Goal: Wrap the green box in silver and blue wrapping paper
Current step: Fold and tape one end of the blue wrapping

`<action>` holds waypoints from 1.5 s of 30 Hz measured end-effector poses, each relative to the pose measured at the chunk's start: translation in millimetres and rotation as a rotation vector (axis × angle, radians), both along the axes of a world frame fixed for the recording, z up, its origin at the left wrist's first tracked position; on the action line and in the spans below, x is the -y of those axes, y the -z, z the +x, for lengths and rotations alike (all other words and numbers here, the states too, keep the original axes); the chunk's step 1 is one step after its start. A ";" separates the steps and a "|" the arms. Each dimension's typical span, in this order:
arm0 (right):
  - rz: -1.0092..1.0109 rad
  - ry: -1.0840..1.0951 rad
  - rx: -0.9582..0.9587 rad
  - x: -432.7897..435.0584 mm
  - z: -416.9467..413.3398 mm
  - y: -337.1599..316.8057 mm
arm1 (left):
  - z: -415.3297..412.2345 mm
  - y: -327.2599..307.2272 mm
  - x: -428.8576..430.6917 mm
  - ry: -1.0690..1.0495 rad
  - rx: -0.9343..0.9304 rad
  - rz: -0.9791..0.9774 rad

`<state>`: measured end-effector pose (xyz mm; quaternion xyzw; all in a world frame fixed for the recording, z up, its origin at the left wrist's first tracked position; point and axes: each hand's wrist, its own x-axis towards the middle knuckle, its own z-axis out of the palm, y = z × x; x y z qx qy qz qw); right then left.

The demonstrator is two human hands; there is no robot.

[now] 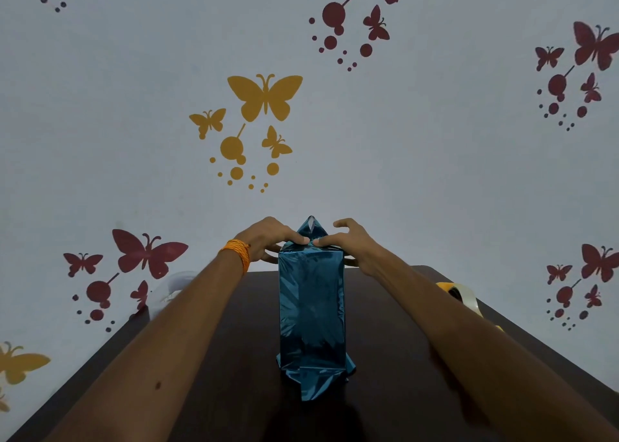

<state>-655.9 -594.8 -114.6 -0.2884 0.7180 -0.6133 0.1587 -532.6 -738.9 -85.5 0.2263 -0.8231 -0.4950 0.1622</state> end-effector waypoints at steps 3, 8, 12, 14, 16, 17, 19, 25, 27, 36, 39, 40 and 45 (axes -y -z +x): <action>-0.020 -0.001 0.020 0.3 -0.8 2.9 | -1.7 4.6 -1.3 -0.031 -0.047 0.018; -0.044 -0.014 0.042 -1.6 -2.0 5.0 | -4.3 10.5 -2.1 -0.093 -0.122 0.026; -0.044 -0.020 0.040 -1.5 -2.2 5.6 | -4.4 14.2 -2.0 -0.103 -0.166 0.020; -0.048 -0.022 0.044 -2.4 -2.0 5.6 | -3.2 16.0 -2.8 -0.117 -0.183 0.040; -0.048 -0.025 0.050 -2.7 -2.0 5.8 | -2.2 17.1 -1.8 -0.106 -0.185 0.088; -0.048 -0.025 0.052 -2.3 -2.0 5.7 | -2.1 17.2 -0.5 -0.098 -0.185 0.119; -0.050 -0.027 0.056 -1.7 -2.2 5.2 | -1.2 16.7 2.0 -0.093 -0.192 0.207; -0.061 -0.044 0.071 -0.5 -4.4 7.1 | 2.2 12.8 -2.6 -0.012 -0.119 0.125; -0.056 -0.041 0.067 -1.2 -5.0 7.6 | -1.7 14.6 -2.7 -0.027 -0.110 0.101; -0.025 -0.037 0.016 -9.5 -13.7 2.5 | -13.2 24.1 5.2 -0.126 -0.061 0.309; -0.193 0.042 0.034 -25.7 -22.8 -12.6 | -10.9 23.0 5.5 -0.112 -0.038 0.315; -0.218 0.053 0.010 -31.8 -24.5 -19.3 | -10.1 23.4 5.3 -0.112 -0.038 0.326; 0.071 -0.253 -0.214 -53.4 -17.2 -57.7 | -8.7 27.4 1.6 -0.102 -0.073 0.368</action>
